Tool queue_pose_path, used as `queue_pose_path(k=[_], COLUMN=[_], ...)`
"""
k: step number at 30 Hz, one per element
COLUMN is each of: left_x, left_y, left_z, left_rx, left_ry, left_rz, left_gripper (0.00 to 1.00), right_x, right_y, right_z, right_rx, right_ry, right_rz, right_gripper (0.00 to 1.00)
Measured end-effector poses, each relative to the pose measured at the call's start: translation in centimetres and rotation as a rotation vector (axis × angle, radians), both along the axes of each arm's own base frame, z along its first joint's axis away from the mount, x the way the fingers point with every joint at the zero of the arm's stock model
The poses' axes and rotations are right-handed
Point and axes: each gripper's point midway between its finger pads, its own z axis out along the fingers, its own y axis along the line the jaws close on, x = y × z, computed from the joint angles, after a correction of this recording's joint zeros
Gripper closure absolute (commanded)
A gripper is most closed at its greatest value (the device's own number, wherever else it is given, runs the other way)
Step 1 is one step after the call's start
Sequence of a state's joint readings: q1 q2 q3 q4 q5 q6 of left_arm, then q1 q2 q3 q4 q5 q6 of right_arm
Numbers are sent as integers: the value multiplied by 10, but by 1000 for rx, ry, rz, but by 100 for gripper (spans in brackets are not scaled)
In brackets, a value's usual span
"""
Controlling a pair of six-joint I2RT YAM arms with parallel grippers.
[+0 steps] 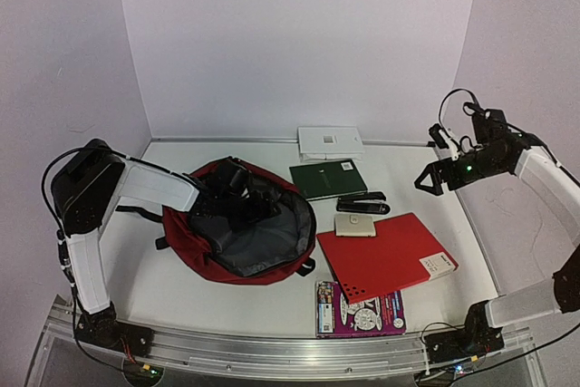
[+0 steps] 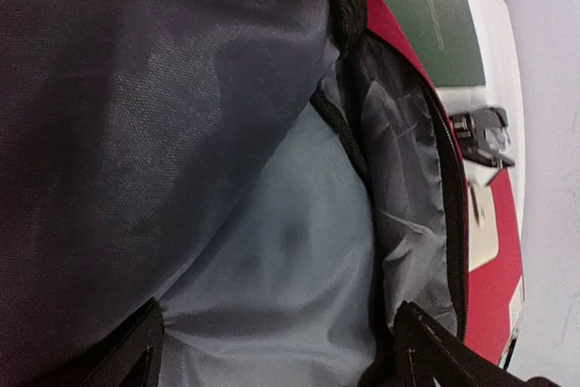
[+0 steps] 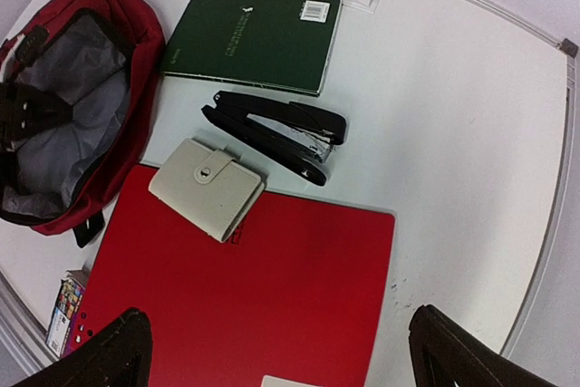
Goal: Pack the student bag
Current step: Adjust the student bag at the center of the board, then pick up the files from the center of the board.
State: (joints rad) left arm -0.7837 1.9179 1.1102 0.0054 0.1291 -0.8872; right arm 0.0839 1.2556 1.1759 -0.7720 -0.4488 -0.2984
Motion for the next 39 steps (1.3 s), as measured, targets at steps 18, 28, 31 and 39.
queue_pose_path(k=[18, 28, 31, 39], left_x=[43, -57, -71, -113], left_y=[95, -45, -67, -94], left_z=[31, 122, 89, -6], left_rx=[197, 67, 49, -42], left_ry=[-93, -265, -200, 28], left_rz=[205, -126, -171, -225], left_gripper=[10, 9, 9, 9], right_x=[12, 2, -2, -11], right_y=[-68, -101, -111, -132], right_z=[-57, -66, -73, -106], right_rx=[-86, -125, -138, -154], right_ry=[159, 194, 218, 312], right_rz=[-76, -97, -105, -108], right_gripper=[2, 2, 2, 2])
